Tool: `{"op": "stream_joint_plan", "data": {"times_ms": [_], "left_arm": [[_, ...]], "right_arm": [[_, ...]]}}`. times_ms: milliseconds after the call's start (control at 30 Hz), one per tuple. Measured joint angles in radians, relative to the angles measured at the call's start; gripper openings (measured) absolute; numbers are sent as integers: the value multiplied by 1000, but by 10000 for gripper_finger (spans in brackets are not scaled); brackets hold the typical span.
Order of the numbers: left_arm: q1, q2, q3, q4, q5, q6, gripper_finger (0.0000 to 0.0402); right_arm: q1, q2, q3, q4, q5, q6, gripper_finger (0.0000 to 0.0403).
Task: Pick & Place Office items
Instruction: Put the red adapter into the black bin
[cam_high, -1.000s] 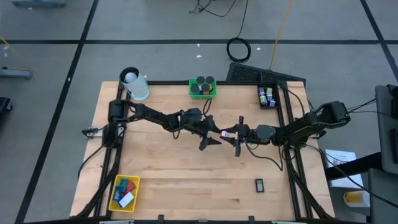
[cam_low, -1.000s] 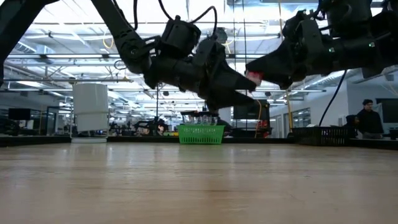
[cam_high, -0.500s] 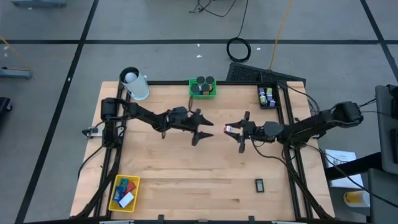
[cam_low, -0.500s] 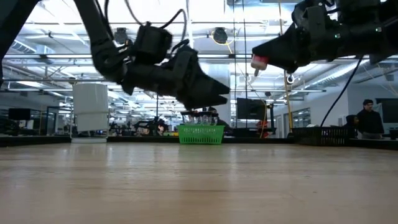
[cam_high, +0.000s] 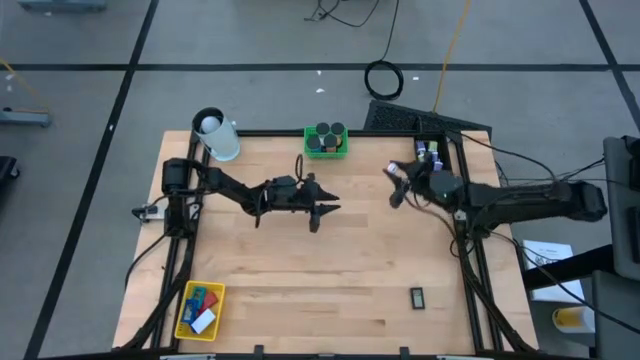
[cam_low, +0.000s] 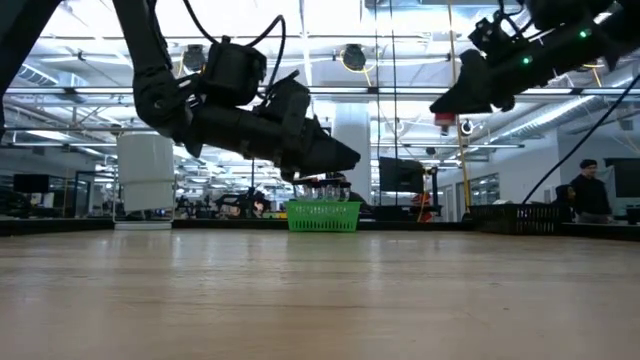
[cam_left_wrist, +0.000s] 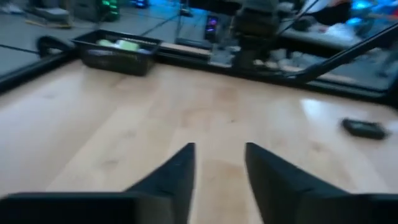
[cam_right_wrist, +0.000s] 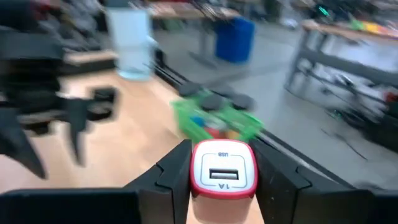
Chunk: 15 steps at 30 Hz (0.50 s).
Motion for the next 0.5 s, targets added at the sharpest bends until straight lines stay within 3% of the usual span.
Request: {"op": "stream_joint_plan", "data": {"times_ms": [200,333,500], "left_arm": [[-8,0,-39,73,-17,20,19],[-11,1,-58,92,-14,29,17],[-22,1,-61,86,-37,64,17]], "right_arm": [[-159,-22,166,-365,44,16,125],[-316,15,257,-555,69,95,125],[-506,121,340,-658,-26,174,125]]}}
